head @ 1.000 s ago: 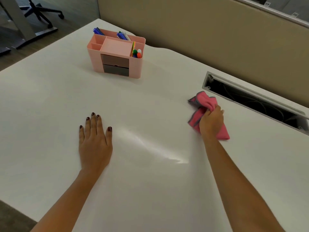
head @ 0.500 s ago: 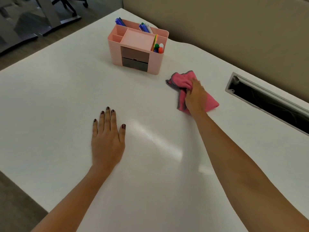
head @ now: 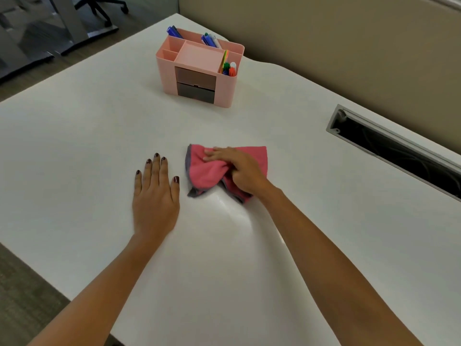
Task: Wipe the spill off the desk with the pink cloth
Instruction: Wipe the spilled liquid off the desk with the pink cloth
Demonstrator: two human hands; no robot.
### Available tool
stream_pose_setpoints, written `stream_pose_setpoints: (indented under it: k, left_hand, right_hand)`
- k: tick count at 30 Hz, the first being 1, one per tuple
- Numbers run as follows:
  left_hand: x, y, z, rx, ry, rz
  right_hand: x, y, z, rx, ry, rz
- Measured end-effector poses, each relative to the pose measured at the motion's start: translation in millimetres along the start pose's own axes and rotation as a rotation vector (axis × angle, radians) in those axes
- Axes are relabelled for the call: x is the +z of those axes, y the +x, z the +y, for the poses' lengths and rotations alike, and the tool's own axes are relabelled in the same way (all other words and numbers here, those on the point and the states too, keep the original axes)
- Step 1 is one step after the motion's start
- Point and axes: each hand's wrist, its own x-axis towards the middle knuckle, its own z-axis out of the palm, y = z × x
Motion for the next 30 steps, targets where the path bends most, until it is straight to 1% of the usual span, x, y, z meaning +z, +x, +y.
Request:
stream_pose_setpoints:
  k: [6, 13, 17, 20, 21, 22, 24, 25, 27, 30]
  left_hand:
    - [0.6, 0.0, -0.7, -0.004, -0.026, 0.001]
    - [1.4, -1.8, -2.6, 0.005, -0.067, 0.006]
    - [0.8, -2.2, -2.5, 0.002, -0.084, 0.007]
    - [0.8, -2.0, -2.4, -0.003, -0.094, -0.009]
    - [0.7, -2.4, -2.3, -0.003, -0.096, -0.01]
    - [0.8, -2.6, -2.5, -0.002, -0.096, -0.012]
    - [1.1, -2.8, -3.2, -0.002, -0.098, -0.016]
    - [1.0, -2.4, -3.3, 0.001, -0.1, -0.016]
    - [1.4, -1.8, -3.9, 0.005, -0.109, -0.013]
    - [1.6, -0.7, -4.9, 0.002, -0.113, -0.018]
  right_hand:
    - [-0.1, -57.6, -10.9, -0.006, 0.135, -0.045]
    - [-1.9, -113.9, -23.5, 0.049, 0.202, -0.063]
    - [-3.5, -141.7, -31.4, 0.111, 0.263, -0.067]
    - [-11.8, -164.6, -34.4, 0.211, 0.381, -0.06]
    - [-15.4, -173.0, -35.7, 0.243, 0.428, -0.005]
    - [-19.2, -181.0, -36.6, 0.273, 0.476, 0.088]
    - [-28.0, -195.0, -37.2, 0.326, 0.526, 0.341]
    - [-33.0, -200.6, -37.0, 0.349, 0.496, 0.462]
    - [-40.5, -208.5, -31.9, 0.403, 0.342, 0.627]
    - [-42.7, -214.0, -22.5, 0.504, 0.118, 0.738]
